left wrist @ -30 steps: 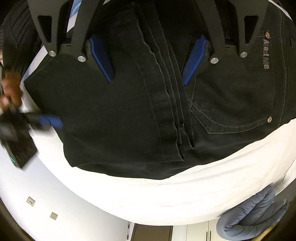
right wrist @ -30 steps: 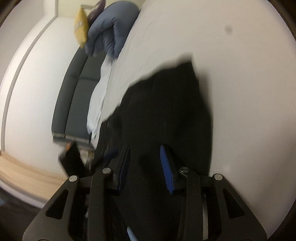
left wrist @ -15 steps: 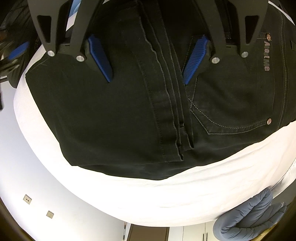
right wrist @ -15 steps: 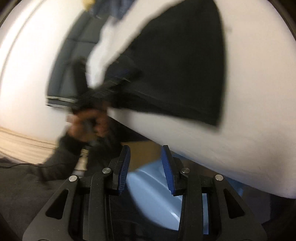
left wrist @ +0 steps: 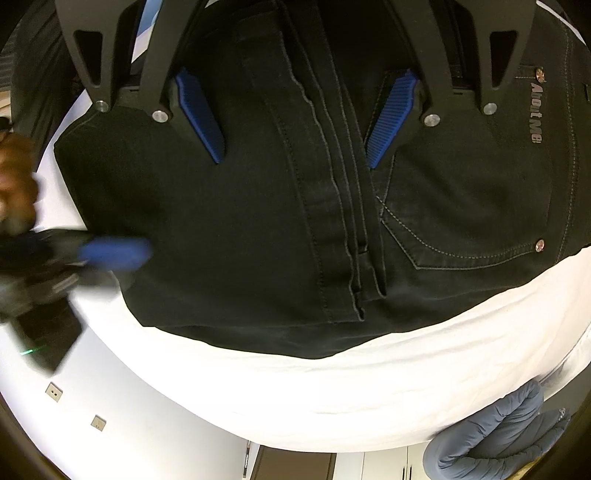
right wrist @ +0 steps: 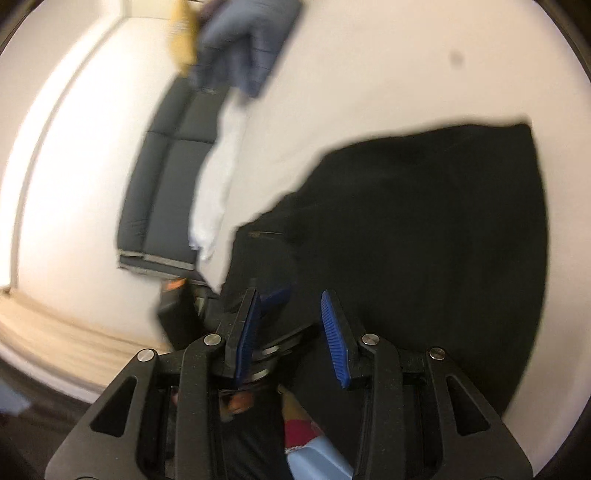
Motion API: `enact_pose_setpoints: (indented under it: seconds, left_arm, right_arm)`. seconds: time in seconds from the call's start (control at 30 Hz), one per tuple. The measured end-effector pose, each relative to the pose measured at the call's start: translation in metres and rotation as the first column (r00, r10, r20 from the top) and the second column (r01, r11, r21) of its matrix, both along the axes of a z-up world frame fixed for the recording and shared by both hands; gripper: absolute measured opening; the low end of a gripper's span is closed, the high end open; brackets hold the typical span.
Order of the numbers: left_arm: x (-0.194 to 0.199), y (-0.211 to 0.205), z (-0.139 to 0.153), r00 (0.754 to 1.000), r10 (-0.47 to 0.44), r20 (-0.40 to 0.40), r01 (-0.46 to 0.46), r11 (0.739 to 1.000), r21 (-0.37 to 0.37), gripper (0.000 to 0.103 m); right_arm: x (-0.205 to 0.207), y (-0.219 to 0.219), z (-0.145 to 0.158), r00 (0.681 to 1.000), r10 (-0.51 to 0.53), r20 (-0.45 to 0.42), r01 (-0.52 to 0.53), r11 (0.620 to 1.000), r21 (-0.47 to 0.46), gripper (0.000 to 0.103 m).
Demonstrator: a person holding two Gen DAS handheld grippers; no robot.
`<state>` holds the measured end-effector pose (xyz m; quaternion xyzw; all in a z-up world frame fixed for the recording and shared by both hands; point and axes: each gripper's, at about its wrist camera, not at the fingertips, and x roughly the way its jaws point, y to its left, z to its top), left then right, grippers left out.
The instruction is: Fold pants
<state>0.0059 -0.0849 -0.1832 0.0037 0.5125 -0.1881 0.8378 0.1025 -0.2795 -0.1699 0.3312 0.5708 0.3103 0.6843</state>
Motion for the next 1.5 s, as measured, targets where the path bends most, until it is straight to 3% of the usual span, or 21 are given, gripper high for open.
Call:
enact_pose_setpoints:
  seconds: [0.03,0.07,0.23,0.3,0.33,0.37,0.4,0.53,0.6,0.7,0.77,0.87,0.97,1.13,1.2,1.23,1.27,1.33,1.43,1.5]
  left_arm:
    - [0.001,0.002,-0.001,1.000,0.002,-0.001,-0.002,1.000,-0.002,0.081]
    - [0.001,0.003,-0.002,1.000,0.004,0.000,-0.004,1.000,-0.005,0.081]
    - [0.001,0.013,0.004,1.000,0.023,0.011,-0.022,0.999,-0.034,0.081]
    - [-0.002,0.025,0.012,0.998,0.062,0.009,-0.061,0.995,-0.085,0.081]
    - [-0.005,0.033,0.017,0.995,0.100,0.014,-0.098,0.989,-0.107,0.081]
    - [-0.011,0.046,0.023,0.988,0.150,0.028,-0.145,0.981,-0.129,0.081]
    - [-0.017,0.059,0.029,0.980,0.195,0.040,-0.187,0.970,-0.152,0.081]
    - [-0.049,0.125,0.048,0.924,0.379,0.052,-0.354,0.897,-0.263,0.081]
    - [-0.066,0.160,0.055,0.881,0.469,0.059,-0.436,0.854,-0.284,0.081]
    - [-0.092,0.212,0.055,0.801,0.597,0.034,-0.551,0.760,-0.344,0.088]
    - [-0.108,0.246,0.046,0.737,0.676,-0.004,-0.628,0.681,-0.376,0.093]
    - [-0.114,0.273,0.026,0.690,0.720,-0.073,-0.689,0.623,-0.370,0.093]
    - [-0.117,0.296,0.002,0.644,0.742,-0.184,-0.730,0.525,-0.438,0.093]
    - [-0.104,0.307,-0.014,0.632,0.729,-0.264,-0.735,0.456,-0.502,0.093]
    - [-0.097,0.308,-0.017,0.632,0.725,-0.275,-0.735,0.446,-0.511,0.095]
    - [-0.095,0.307,-0.019,0.632,0.725,-0.275,-0.734,0.446,-0.512,0.096]
    - [-0.093,0.308,-0.018,0.632,0.724,-0.275,-0.732,0.442,-0.519,0.096]
    - [-0.089,0.309,-0.018,0.639,0.714,-0.286,-0.726,0.437,-0.531,0.099]
    - [-0.084,0.314,-0.019,0.627,0.716,-0.306,-0.729,0.402,-0.554,0.099]
    - [-0.082,0.315,-0.019,0.618,0.718,-0.319,-0.732,0.379,-0.567,0.098]
  right_arm:
    - [0.002,0.006,-0.012,1.000,-0.014,-0.021,0.014,0.999,-0.036,0.026]
    - [0.001,0.005,-0.012,0.999,-0.039,0.001,0.039,0.999,-0.033,0.024]
    - [-0.009,0.018,0.012,0.999,-0.044,0.019,0.045,0.999,-0.030,0.028]
    - [-0.017,0.021,0.030,0.997,-0.057,0.056,0.056,0.998,0.027,0.039]
    - [-0.020,0.024,0.035,0.996,-0.066,0.067,0.062,0.997,0.053,0.062]
    - [-0.022,0.030,0.040,0.994,-0.072,0.083,0.064,0.993,0.095,0.071]
    - [-0.020,0.041,0.042,0.994,-0.063,0.094,0.052,0.992,0.115,0.071]
    - [-0.009,0.070,0.022,0.998,-0.008,0.054,0.003,0.997,0.079,0.071]
    - [-0.002,0.081,-0.001,1.000,0.002,0.021,-0.001,1.000,-0.027,0.060]
    - [-0.001,0.086,0.012,1.000,-0.006,0.007,0.006,0.999,-0.048,0.057]
    - [-0.003,0.093,0.026,1.000,-0.006,0.010,0.006,1.000,0.021,0.059]
    - [-0.006,0.108,0.049,0.997,0.009,0.073,-0.019,0.990,0.140,0.059]
    - [0.000,0.134,0.049,0.997,0.052,0.051,-0.059,0.987,0.149,0.059]
    - [0.014,0.158,0.033,0.995,0.095,-0.009,-0.093,0.988,0.121,0.059]
    - [0.020,0.159,0.016,0.993,0.090,-0.075,-0.090,0.996,0.005,0.059]
    - [0.024,0.159,0.002,0.990,0.076,-0.116,-0.078,0.997,-0.015,0.058]
    - [0.026,0.156,-0.003,0.992,0.058,-0.116,-0.056,0.998,0.022,0.056]
    - [0.027,0.153,-0.002,0.991,0.034,-0.128,-0.029,0.999,0.038,0.057]
    - [0.023,0.159,0.007,0.993,0.062,-0.101,-0.063,0.998,-0.010,0.058]
    - [0.019,0.165,0.014,0.991,0.076,-0.106,-0.075,0.997,0.015,0.059]
